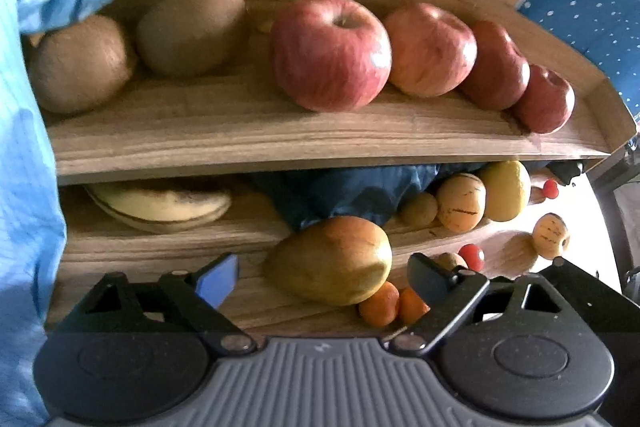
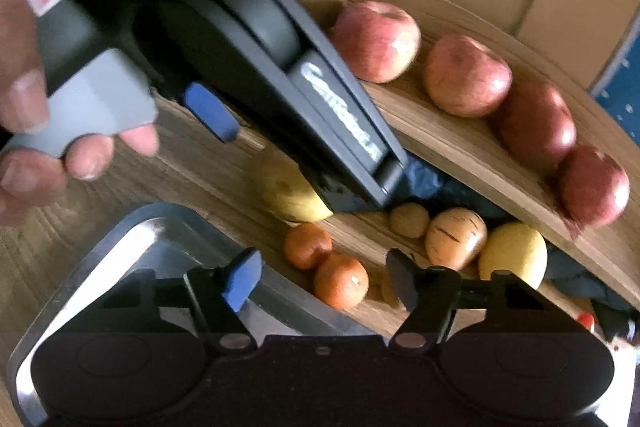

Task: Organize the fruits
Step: 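Reach the left tool to the yellow pear while the right tool reaches a small orange, then close the left tool on the pear while the right tool grasps the orange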

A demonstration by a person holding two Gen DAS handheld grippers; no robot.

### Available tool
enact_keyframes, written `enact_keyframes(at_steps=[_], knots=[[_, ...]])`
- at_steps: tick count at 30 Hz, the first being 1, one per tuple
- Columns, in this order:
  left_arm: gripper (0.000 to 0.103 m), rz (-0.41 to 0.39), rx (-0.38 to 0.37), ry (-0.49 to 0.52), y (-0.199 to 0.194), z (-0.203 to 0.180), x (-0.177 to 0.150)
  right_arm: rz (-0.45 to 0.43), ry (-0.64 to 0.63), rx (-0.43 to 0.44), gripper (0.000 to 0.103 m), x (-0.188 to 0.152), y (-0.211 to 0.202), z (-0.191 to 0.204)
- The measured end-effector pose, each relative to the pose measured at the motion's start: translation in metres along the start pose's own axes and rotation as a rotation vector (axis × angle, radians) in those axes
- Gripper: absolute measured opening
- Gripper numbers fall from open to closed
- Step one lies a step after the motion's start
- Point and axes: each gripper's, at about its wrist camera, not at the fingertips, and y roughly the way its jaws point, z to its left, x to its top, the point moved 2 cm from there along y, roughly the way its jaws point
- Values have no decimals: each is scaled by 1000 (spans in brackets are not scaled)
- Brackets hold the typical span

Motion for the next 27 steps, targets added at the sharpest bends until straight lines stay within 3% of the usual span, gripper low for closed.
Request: enact_keyframes(at_steps=[6,25,26,27], knots=[[83,30,-26,-36,10,5,3,13,-46,19,42,9,10,4],[78,43,-63,-73,14,13,3,100,-196,13,37,22,33,16],[78,41,-62,-72,14,13,3,103,-204,10,30,21,31,17],[78,39,-62,-73,14,13,3,109,-209,12,29,22,32,20]])
